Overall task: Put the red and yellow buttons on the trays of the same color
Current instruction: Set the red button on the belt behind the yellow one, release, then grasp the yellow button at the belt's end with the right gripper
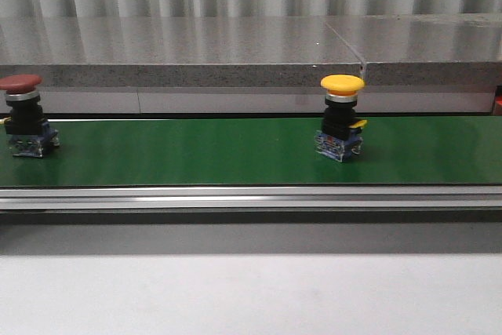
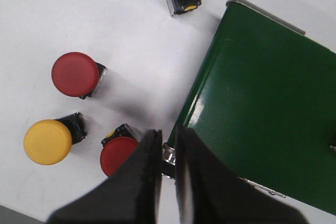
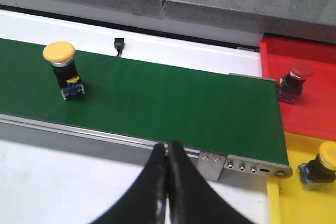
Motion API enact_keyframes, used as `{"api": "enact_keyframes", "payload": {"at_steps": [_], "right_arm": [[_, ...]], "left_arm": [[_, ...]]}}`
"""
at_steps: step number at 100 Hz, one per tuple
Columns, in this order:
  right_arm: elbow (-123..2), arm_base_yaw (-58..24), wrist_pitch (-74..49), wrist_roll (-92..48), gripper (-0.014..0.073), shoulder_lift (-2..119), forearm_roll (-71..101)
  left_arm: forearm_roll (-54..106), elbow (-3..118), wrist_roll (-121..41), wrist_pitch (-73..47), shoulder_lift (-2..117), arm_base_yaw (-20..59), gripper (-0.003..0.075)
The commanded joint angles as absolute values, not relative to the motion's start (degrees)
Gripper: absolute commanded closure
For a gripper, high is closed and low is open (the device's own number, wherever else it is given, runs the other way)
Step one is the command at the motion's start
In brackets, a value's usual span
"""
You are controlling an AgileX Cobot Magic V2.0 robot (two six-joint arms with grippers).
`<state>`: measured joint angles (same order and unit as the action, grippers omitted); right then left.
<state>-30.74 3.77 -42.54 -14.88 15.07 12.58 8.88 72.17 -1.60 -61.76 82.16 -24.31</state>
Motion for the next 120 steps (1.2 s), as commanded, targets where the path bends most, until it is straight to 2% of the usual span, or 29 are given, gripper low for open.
{"api": "enact_keyframes", "payload": {"at_steps": [1, 21, 58, 80, 103, 113, 120], "right_arm": [[-31.94, 3.9, -38.05, -15.55, 0.0643, 15.5, 13.09], [-31.94, 3.9, -36.68, -15.55, 0.0643, 15.95, 14.24], [-32.65, 3.46, -37.17, -15.15, 0.0643, 17.17, 14.35], [-37.44, 0.47, -38.31, -15.09, 0.064, 26.05, 14.35], [-44.6, 0.4, -41.26, -15.09, 0.0633, 37.58, 16.4], [-48.89, 0.4, -43.7, -15.09, 0.0539, 42.87, 17.06], [-52.02, 0.4, -45.57, -15.09, 0.0393, 46.66, 17.13]], "left_arm": [[10.21, 73.46, -2.19, -59.27, 78.57, -24.4, 0.0741], [10.34, 71.94, -2.19, -57.85, 72.88, -21.58, 0.0741], [7.96, 58.29, -2.6, -46.16, 52.76, -2.25, 0.0741], [7.63, 49.38, -2.6, -44.97, 41.93, 5.56, 0.0741], [7.63, 41.2, -2.6, -43.87, 30.73, 6.55, 0.0741], [7.63, 39.19, -2.6, -43.97, 27.15, 6.55, 0.0741], [7.63, 39.01, -2.6, -44.52, 25.54, 6.55, 0.0741]]}}
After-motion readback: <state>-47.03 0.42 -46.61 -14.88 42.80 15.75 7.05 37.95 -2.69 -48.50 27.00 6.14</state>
